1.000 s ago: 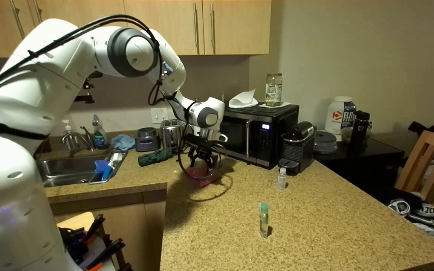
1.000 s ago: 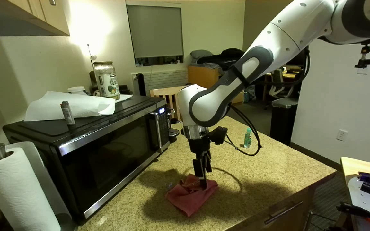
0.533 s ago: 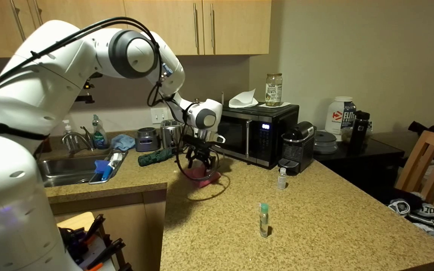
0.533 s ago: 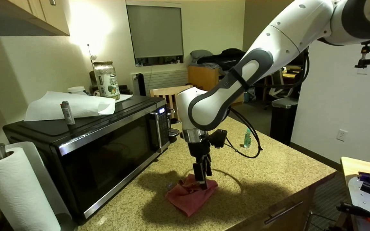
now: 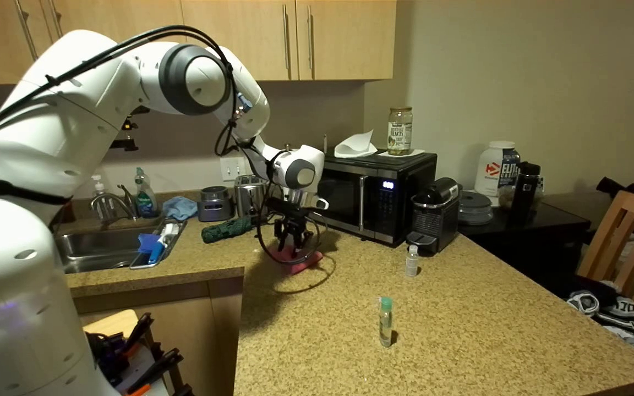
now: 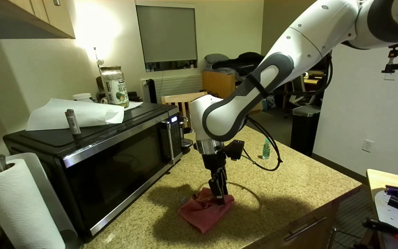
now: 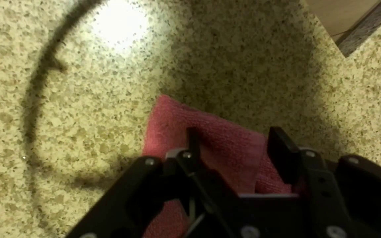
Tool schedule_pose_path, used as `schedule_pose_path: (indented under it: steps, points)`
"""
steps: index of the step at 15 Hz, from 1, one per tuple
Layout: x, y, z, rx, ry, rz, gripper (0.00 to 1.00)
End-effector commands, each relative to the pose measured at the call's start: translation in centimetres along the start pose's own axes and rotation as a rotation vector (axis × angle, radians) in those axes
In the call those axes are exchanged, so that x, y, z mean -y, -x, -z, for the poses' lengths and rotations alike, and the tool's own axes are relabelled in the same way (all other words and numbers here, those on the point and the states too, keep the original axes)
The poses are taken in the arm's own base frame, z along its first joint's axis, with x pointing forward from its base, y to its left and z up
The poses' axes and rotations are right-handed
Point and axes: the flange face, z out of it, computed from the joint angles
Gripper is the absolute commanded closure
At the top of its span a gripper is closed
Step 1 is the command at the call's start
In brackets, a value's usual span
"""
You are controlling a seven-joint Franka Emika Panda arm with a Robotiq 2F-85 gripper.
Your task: Fold the pink towel in half from right to left
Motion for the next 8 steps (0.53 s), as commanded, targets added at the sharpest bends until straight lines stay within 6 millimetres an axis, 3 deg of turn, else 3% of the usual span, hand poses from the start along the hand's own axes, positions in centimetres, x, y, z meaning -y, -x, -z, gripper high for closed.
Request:
schedule_pose_path:
  steps: [1, 4, 8]
  points:
    - [-0.2, 0.5, -0.1, -0.004, 0.002, 0.003, 0.72]
    - [-0.2, 0.6, 0.0, -0.003, 0.006, -0.001, 0.93]
    - [-0.5, 0.5, 1.3, -0.002, 0.01, -0.025, 0.99]
